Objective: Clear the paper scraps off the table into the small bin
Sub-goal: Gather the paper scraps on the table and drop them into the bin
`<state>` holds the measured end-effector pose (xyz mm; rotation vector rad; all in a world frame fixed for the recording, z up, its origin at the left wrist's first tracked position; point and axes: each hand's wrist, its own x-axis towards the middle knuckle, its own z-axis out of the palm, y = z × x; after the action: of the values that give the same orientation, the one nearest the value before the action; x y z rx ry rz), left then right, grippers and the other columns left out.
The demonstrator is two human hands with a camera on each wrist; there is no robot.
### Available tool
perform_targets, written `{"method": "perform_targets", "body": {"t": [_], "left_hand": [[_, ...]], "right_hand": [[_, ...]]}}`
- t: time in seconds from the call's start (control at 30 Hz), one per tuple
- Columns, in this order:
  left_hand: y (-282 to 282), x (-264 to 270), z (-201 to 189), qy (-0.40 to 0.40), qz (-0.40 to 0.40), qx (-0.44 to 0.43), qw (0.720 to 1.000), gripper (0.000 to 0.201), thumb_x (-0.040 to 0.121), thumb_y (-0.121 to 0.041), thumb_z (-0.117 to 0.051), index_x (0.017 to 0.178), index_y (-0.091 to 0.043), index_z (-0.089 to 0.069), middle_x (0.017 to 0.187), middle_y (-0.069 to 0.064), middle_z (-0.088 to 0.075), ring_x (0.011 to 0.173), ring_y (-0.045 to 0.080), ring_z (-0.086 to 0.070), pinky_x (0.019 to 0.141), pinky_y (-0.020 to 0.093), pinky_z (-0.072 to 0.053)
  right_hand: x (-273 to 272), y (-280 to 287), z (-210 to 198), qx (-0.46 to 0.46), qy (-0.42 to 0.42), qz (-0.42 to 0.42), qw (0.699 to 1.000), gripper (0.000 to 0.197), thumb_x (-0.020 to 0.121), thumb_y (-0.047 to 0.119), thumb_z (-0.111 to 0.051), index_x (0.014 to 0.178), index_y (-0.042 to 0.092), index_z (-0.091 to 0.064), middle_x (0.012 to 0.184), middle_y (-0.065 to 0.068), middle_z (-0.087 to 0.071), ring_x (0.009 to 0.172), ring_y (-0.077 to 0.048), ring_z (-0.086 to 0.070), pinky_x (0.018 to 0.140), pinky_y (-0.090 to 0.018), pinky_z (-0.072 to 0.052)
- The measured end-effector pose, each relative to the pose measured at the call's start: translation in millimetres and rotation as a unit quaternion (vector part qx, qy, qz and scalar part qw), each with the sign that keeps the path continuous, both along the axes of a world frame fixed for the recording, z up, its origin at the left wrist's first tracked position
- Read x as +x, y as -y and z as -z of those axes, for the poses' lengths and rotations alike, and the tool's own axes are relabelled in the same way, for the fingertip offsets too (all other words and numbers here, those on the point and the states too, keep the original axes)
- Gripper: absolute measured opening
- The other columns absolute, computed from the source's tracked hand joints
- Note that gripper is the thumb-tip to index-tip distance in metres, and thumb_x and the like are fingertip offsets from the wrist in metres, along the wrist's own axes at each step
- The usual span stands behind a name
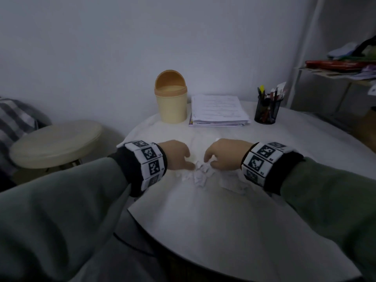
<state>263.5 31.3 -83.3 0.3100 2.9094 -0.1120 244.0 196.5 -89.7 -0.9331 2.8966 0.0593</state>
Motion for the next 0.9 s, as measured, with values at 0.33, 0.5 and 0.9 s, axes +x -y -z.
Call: {"method": "perform_targets", "body": {"t": [0.33,0.5,0.9], "left_hand": [[-5.2,-17.7,18.8,0.112,-0.019,0.083,0.990,0.034,0.073,-0.038,-0.078,0.091,-0.018,-0.058,0.104,0.015,-0.072,0.051,0.011,-0.053,0.046,0.013,-0.043],[-33.9,-31.6,21.7,0.094,0.019,0.119,0.988,0.031,0.074,-0.029,-0.078,0.099,-0.015,-0.065,0.105,0.013,-0.072,0.057,0.012,-0.058,0.059,0.016,-0.046],[-84.2,-17.3,2.0,0.172,0.160,0.105,0.966,0.023,0.081,-0.042,-0.068,0.068,-0.023,-0.064,0.064,-0.009,-0.065,0.057,0.008,-0.056,0.063,0.023,-0.048]], "right_hand": [[25.2,8.3,21.9,-0.035,0.118,-0.055,0.991,0.023,0.086,0.030,-0.061,0.106,0.025,-0.070,0.091,0.007,-0.064,0.084,-0.012,-0.058,0.077,-0.020,-0.043],[20.6,-13.2,15.9,-0.010,0.100,-0.006,0.995,0.027,0.086,0.030,-0.058,0.108,0.022,-0.071,0.108,0.000,-0.072,0.098,-0.019,-0.065,0.092,-0.031,-0.052],[17.6,-110.7,-11.3,0.014,0.106,0.177,0.978,0.023,0.088,0.038,-0.058,0.095,0.018,-0.068,0.081,0.005,-0.061,0.072,-0.013,-0.054,0.064,-0.022,-0.042]]}}
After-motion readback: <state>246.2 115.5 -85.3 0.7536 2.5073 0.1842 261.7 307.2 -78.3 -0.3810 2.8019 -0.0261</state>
